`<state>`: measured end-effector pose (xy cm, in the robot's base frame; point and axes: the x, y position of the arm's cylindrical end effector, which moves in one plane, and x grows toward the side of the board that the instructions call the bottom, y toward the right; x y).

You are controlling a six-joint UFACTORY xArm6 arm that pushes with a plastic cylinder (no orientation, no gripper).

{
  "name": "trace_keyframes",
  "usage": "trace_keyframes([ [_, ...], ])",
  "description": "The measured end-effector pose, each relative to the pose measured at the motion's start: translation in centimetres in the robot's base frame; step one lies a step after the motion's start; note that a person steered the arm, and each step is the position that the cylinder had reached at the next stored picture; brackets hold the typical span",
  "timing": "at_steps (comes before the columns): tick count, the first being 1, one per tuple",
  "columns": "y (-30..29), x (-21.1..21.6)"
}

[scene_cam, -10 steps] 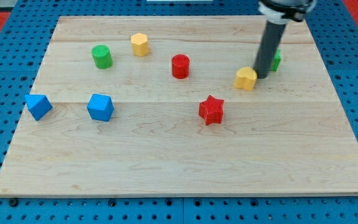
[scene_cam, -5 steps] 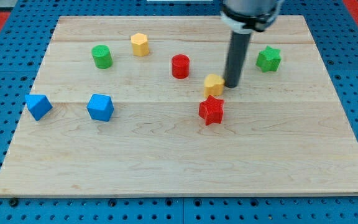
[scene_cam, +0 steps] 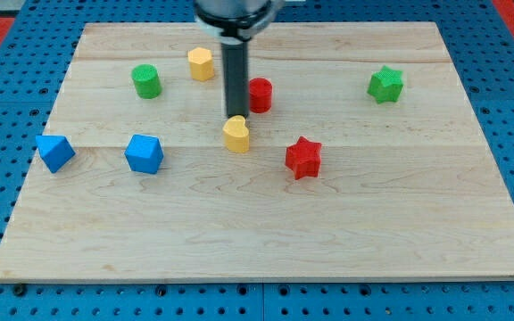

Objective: Move the yellow heart to the center

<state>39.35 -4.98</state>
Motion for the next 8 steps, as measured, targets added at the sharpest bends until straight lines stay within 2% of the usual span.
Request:
trace_keyframes([
  [1, -4.6, 1.3],
  [3, -1.3, 7.0],
  [4, 0.7, 5.3],
  [5, 0.0, 3.9],
  [6, -3.3, 3.7],
  [7, -2.4, 3.0],
  [8, 1.0, 2.1],
])
